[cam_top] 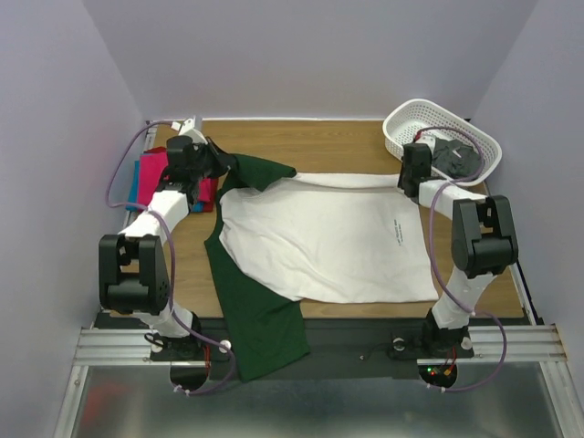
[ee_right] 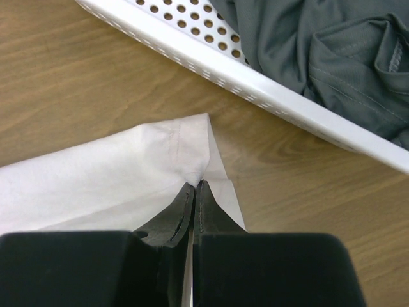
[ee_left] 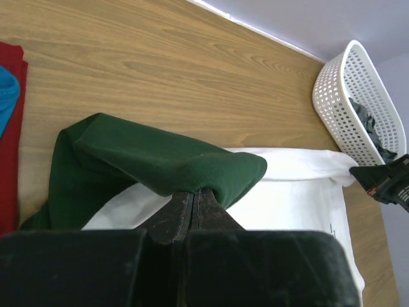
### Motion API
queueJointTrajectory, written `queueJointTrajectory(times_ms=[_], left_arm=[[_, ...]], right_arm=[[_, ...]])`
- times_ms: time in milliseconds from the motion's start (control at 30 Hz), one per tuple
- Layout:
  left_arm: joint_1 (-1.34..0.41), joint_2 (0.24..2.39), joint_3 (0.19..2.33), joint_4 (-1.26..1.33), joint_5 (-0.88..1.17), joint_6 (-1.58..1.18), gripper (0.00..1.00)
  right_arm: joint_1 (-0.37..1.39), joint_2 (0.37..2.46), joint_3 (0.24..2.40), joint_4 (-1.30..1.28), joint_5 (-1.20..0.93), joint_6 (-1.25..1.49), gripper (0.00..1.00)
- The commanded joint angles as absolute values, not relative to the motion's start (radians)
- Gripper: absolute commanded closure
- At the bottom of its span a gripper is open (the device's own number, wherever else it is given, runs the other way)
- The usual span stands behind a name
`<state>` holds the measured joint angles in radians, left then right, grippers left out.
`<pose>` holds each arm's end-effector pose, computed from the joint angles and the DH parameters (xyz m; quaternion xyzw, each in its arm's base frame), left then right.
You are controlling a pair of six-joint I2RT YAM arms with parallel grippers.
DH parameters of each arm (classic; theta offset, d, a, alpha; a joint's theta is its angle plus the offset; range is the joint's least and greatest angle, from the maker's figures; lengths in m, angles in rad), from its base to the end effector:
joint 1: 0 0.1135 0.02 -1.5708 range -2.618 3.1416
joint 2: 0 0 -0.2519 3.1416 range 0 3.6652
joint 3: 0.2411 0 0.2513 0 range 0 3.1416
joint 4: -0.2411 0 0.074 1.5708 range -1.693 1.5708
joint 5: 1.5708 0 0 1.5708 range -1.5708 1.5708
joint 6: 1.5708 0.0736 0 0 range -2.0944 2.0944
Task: Fold and stack the t-shirts
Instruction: Fold the tshirt
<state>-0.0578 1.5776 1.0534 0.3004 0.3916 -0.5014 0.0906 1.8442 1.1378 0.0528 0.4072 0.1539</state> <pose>0.3992 -0.0512 0.2637 -0.0503 0.7746 -0.3150 0.5461 0.4259 0.0094 0.1572 0.1173 0.8749 -0.1271 0.4524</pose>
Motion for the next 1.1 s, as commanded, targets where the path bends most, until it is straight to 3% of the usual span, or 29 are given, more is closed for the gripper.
queueJointTrajectory(times_ms=[0, 533, 1033, 1067], left_arm=[[-0.045, 1.477, 0.980, 0.342, 0.394, -0.514, 1.00], [-0.009, 1.194, 0.660, 0.350, 0.385, -0.606, 1.00], [-0.009, 0.940, 0.542, 0.158, 0.291, -0.607, 1.00], [-0.009, 0.931, 0.535, 0.137, 0.307, -0.607, 0.93]], right_arm=[[0.083, 1.755, 1.095, 0.103, 0.454, 0.140, 1.00], [0.081, 1.589, 0.928, 0.101, 0.479, 0.166, 1.00], [0.080, 1.428, 0.775, 0.048, 0.502, 0.212, 1.00], [0.080, 1.422, 0.767, 0.025, 0.511, 0.225, 0.99]])
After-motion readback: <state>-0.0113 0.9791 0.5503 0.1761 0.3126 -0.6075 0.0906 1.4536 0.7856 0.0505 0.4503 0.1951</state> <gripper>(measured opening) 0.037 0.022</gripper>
